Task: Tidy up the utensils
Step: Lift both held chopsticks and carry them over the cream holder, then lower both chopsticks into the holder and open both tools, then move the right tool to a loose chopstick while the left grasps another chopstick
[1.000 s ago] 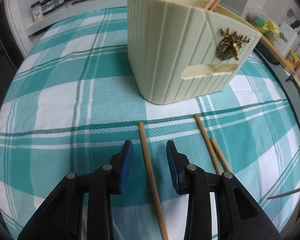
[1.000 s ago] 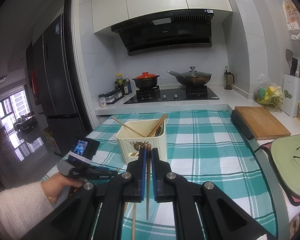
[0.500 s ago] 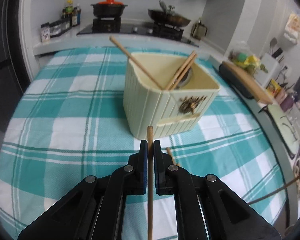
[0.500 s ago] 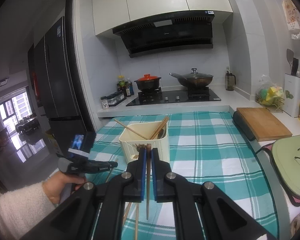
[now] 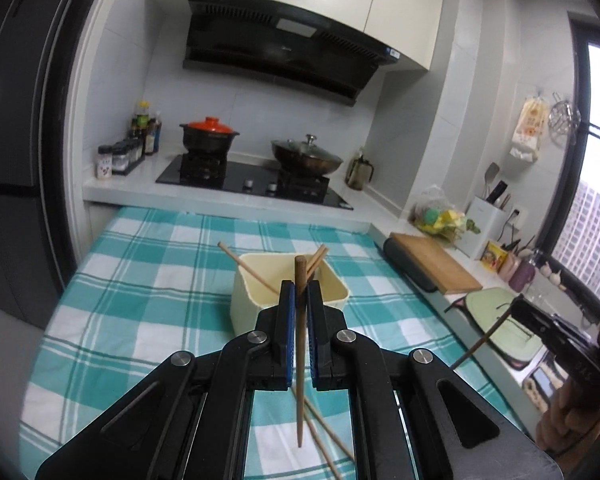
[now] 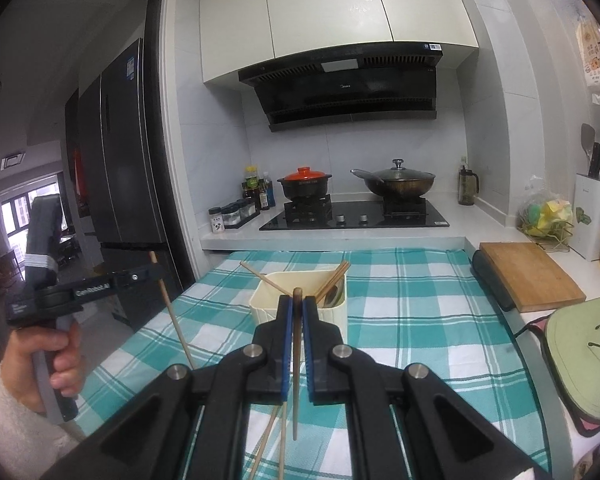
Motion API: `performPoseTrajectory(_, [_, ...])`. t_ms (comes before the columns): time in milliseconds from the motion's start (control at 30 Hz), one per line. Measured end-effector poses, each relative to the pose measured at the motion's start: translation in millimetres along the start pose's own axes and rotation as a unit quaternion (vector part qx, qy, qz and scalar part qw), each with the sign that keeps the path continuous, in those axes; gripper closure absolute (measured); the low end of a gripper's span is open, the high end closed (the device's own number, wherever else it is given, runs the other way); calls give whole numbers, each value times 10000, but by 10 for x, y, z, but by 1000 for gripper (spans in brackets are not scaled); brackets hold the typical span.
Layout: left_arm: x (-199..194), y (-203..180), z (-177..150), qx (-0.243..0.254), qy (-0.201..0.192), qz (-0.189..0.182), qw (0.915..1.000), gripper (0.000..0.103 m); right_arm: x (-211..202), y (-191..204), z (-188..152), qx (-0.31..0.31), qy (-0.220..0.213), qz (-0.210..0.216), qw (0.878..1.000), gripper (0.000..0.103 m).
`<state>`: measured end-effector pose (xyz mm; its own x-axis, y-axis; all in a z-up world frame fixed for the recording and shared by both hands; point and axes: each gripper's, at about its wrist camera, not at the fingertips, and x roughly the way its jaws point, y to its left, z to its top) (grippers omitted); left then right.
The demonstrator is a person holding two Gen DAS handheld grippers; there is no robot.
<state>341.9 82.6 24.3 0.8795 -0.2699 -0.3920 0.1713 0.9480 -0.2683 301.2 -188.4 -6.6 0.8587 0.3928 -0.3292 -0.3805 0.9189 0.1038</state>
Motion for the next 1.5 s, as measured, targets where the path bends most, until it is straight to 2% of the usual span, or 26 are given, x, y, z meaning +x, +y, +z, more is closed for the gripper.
performPoseTrajectory(200, [-43, -35, 367, 0, -246, -61, 9997, 99, 118, 21, 267, -136, -157, -22, 9998, 98])
performPoseTrajectory(400, [80, -112, 869, 137, -585, -17, 9982, 99, 356, 9, 725, -269, -408, -71, 9988, 98])
performPoseTrajectory(567, [382, -177, 1170, 350, -871, 238, 9953, 99, 604, 11, 1163, -419, -727, -131, 9964, 98])
performPoseTrajectory(700, [814, -111, 1220, 282, -719, 367, 9963, 99, 935, 10, 1376, -521, -791, -155, 9954, 98])
performPoseTrajectory(800, [1174, -13, 1138, 189, -443, 409, 9980, 99, 1305, -45, 1377, -449, -514, -130, 9976, 98])
performPoseTrajectory(967, [1761, 127, 871, 149, 276, 512, 9982, 99, 1981, -234, 1152, -134, 307, -11, 9994, 98])
performPoseTrajectory(1133, [2164, 221, 600, 137, 1027, 640, 9926, 98, 2538, -454, 814, 302, 1258, 181, 9914, 98])
performPoseTrajectory(1200, [2198, 246, 524, 88, 1189, 665, 9906, 86, 2701, -486, 694, 345, 1565, 202, 9869, 96])
performPoseTrajectory(1267, [2106, 266, 483, -10, 1199, 661, 9906, 51, 2757, -472, 627, 288, 1654, 82, 9858, 96])
performPoseTrajectory(1300, [2031, 277, 481, -25, 1145, 687, 9910, 45, 2744, -452, 617, 261, 1629, 56, 9863, 96])
performPoseTrajectory(1367, [1843, 278, 458, 41, 1092, 716, 9914, 35, 2605, -431, 634, 249, 1476, 108, 9887, 78])
performPoseTrajectory(1400, [1753, 283, 440, 68, 1132, 705, 9910, 33, 2519, -428, 645, 242, 1362, 100, 9903, 61])
performPoseTrajectory(1433, [1647, 285, 395, 91, 1199, 677, 9904, 29, 2403, -420, 658, 219, 1220, 76, 9923, 57])
performPoseTrajectory(1500, [1425, 291, 253, 165, 1362, 594, 9888, 24, 2196, -404, 652, 112, 1067, 41, 9942, 57])
